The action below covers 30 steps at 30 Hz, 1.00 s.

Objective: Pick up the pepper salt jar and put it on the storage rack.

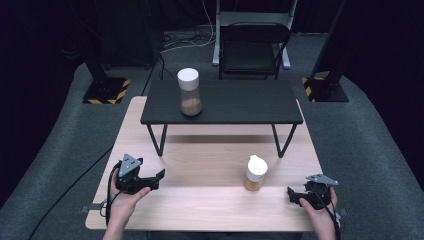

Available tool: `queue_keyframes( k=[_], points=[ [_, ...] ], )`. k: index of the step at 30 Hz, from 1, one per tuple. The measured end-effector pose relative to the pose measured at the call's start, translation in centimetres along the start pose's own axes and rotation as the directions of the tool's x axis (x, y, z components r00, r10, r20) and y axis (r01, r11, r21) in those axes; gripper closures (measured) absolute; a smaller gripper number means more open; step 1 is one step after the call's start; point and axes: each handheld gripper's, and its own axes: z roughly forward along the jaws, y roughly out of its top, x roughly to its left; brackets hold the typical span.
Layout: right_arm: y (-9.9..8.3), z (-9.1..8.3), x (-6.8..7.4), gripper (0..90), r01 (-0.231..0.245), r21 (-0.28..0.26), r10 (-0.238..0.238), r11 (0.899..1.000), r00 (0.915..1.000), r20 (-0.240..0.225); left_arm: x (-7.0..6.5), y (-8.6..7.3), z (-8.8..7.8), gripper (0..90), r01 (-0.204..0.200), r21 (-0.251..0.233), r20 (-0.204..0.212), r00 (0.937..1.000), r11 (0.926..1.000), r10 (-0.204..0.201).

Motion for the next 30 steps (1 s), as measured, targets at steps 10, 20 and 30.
queue_keyframes(
  k=[10,20,30],
  points=[
    [0.0,0.0,0.0,0.0,0.000,0.000,0.000,1.000,1.0000,0.000,0.5,-2.2,2.2,7.6,0.032,0.088,-0.063,0.9977,0.9956,-0.027],
    [0.0,0.0,0.0,0.0,0.003,0.000,-0.003,1.000,1.0000,-0.004,1.1,-2.6,4.1,7.6,0.071,0.177,-0.071,0.9958,0.9816,-0.059],
    [0.0,0.0,0.0,0.0,0.004,0.000,-0.004,1.000,1.0000,-0.005,0.1,-2.1,4.8,7.4,0.071,0.227,-0.115,0.9923,0.9714,-0.046]
  ],
)
